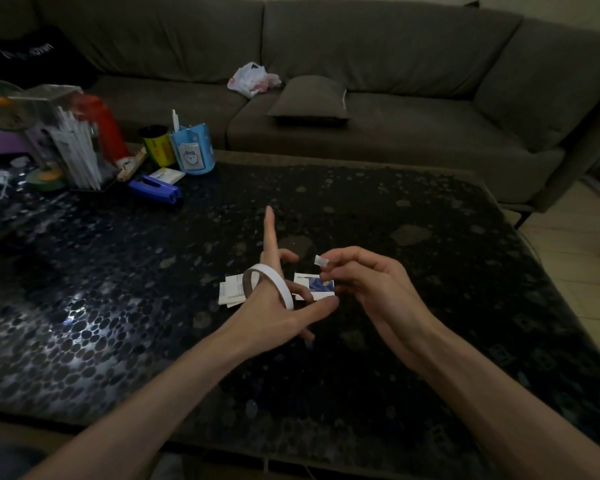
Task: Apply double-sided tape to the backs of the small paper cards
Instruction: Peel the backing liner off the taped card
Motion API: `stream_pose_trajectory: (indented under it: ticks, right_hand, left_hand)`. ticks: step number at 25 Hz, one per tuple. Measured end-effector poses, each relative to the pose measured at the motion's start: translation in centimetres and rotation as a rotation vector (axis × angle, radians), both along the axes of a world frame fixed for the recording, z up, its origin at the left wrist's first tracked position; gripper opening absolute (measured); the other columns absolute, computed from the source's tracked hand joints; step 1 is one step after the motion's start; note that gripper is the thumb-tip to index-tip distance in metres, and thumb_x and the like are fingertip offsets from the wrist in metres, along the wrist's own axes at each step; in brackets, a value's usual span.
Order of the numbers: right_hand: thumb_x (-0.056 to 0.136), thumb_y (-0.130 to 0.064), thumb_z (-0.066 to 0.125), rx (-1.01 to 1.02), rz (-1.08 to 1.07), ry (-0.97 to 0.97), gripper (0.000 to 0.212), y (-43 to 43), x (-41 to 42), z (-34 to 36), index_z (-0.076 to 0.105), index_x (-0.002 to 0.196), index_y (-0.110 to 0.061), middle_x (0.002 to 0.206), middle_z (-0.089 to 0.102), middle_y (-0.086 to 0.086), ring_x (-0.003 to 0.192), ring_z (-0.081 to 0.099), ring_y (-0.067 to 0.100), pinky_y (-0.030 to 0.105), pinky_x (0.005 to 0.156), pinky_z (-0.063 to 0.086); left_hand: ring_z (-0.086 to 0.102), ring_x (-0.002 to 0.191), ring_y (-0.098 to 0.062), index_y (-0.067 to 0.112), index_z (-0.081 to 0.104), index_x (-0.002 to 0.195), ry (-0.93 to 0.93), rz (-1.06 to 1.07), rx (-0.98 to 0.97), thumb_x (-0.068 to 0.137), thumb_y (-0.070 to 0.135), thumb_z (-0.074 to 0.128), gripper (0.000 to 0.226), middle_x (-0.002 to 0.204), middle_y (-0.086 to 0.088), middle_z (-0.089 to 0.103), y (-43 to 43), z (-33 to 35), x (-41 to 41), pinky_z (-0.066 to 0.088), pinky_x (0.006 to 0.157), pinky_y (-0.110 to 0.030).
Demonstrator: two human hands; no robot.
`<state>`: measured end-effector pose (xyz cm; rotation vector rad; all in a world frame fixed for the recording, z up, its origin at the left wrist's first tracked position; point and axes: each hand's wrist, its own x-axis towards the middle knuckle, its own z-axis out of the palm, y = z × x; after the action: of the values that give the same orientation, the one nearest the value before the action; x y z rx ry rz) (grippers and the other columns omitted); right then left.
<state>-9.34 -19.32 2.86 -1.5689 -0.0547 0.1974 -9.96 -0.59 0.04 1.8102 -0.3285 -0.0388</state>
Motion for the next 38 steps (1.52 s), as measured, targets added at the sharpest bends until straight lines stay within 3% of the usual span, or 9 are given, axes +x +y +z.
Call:
stream_pose_trajectory:
  ticks: [2, 5, 10, 19, 25, 29, 33, 35, 38]
  right_hand:
    - [0.091, -0.012, 0.067, -0.012, 0.031, 0.002, 0.020, 0.0, 0.0, -0.1, 0.082, 0.090, -0.026, 0.100, 0.076, -0.005, 0.109, 0.069, 0.017, 0.045, 0.103, 0.053]
    - [0.081, -0.025, 0.067, -0.027, 0.068, -0.017, 0.019, 0.0, 0.0, -0.3, 0.082, 0.092, -0.028, 0.097, 0.077, -0.010, 0.100, 0.070, 0.006, 0.038, 0.093, 0.050]
    - [0.090, -0.018, 0.066, -0.070, 0.084, -0.076, 0.020, -0.1, 0.1, -0.6, 0.081, 0.094, -0.031, 0.108, 0.077, -0.011, 0.103, 0.070, 0.003, 0.035, 0.090, 0.050]
    - [0.095, -0.013, 0.068, -0.093, 0.076, -0.092, 0.024, 0.2, 0.1, -1.0, 0.079, 0.099, -0.033, 0.109, 0.076, -0.009, 0.105, 0.072, 0.008, 0.029, 0.084, 0.052]
    - [0.089, -0.025, 0.075, -0.112, 0.107, -0.081, 0.034, 0.9, -0.3, -0.9, 0.077, 0.115, -0.047, 0.133, 0.059, -0.024, 0.110, 0.062, -0.011, 0.028, 0.095, 0.049]
    - [0.079, -0.030, 0.077, -0.112, 0.170, -0.045, 0.056, 1.3, -0.5, -0.7, 0.067, 0.127, -0.056, 0.143, 0.033, -0.031, 0.110, 0.061, -0.011, 0.022, 0.092, 0.047]
    - [0.081, -0.030, 0.080, -0.170, 0.219, -0.007, 0.087, 1.7, -0.4, -1.2, 0.039, 0.152, -0.056, 0.144, 0.025, -0.034, 0.114, 0.062, -0.007, 0.020, 0.084, 0.052]
    - [0.088, -0.029, 0.082, -0.170, 0.049, -0.088, 0.070, 1.5, -0.3, -1.3, 0.051, 0.150, -0.042, 0.147, 0.041, -0.023, 0.115, 0.066, 0.001, 0.018, 0.080, 0.057]
    - [0.093, -0.027, 0.077, -0.296, -0.233, -0.341, 0.014, 0.4, -0.1, -0.7, 0.076, 0.103, -0.035, 0.102, 0.073, -0.018, 0.094, 0.070, -0.003, 0.014, 0.080, 0.056]
  left_hand:
    - [0.076, 0.089, -0.027, 0.061, 0.005, 0.150, -0.023, 0.017, -0.057, 0.083, 0.024, 0.086, 0.112, 0.129, -0.005, 0.045, -0.2, 0.1, -0.1, 0.065, 0.059, -0.043]
    - [0.075, 0.087, -0.025, 0.034, 0.044, 0.137, -0.030, -0.005, -0.152, 0.086, 0.031, 0.078, 0.062, 0.114, -0.014, 0.053, -0.3, 0.7, -0.2, 0.064, 0.055, -0.041]
    - [0.069, 0.071, -0.017, 0.017, 0.068, 0.112, -0.052, 0.050, -0.157, 0.097, 0.022, 0.071, 0.016, 0.091, -0.007, 0.067, -0.4, 0.9, -0.3, 0.061, 0.050, -0.037]
    - [0.073, 0.073, -0.020, 0.019, 0.077, 0.095, -0.144, 0.225, -0.083, 0.091, 0.023, 0.079, 0.006, 0.093, 0.004, 0.072, 0.1, 0.9, -0.3, 0.054, 0.049, -0.024]
    - [0.068, 0.085, -0.006, 0.029, 0.078, 0.089, -0.273, 0.431, 0.097, 0.089, 0.026, 0.080, 0.004, 0.088, 0.013, 0.068, 0.5, 0.8, -0.1, 0.055, 0.072, -0.019]
    - [0.070, 0.085, -0.005, 0.026, 0.078, 0.090, -0.232, 0.509, 0.075, 0.089, 0.024, 0.080, 0.003, 0.088, 0.010, 0.072, 0.3, 0.9, 0.0, 0.059, 0.075, -0.028]
    - [0.073, 0.077, -0.004, 0.027, 0.080, 0.092, -0.002, 0.440, -0.138, 0.088, 0.029, 0.080, 0.004, 0.083, 0.008, 0.077, 0.3, 1.5, -0.2, 0.055, 0.063, -0.017]
    - [0.069, 0.066, -0.001, 0.026, 0.081, 0.095, 0.117, 0.348, -0.218, 0.089, 0.032, 0.078, 0.008, 0.074, 0.010, 0.076, -0.1, 1.4, -0.5, 0.050, 0.055, -0.012]
    - [0.055, 0.053, 0.000, 0.025, 0.082, 0.099, 0.203, 0.281, -0.259, 0.096, 0.031, 0.071, 0.013, 0.062, 0.013, 0.063, -0.5, 0.9, -0.7, 0.040, 0.047, -0.010]
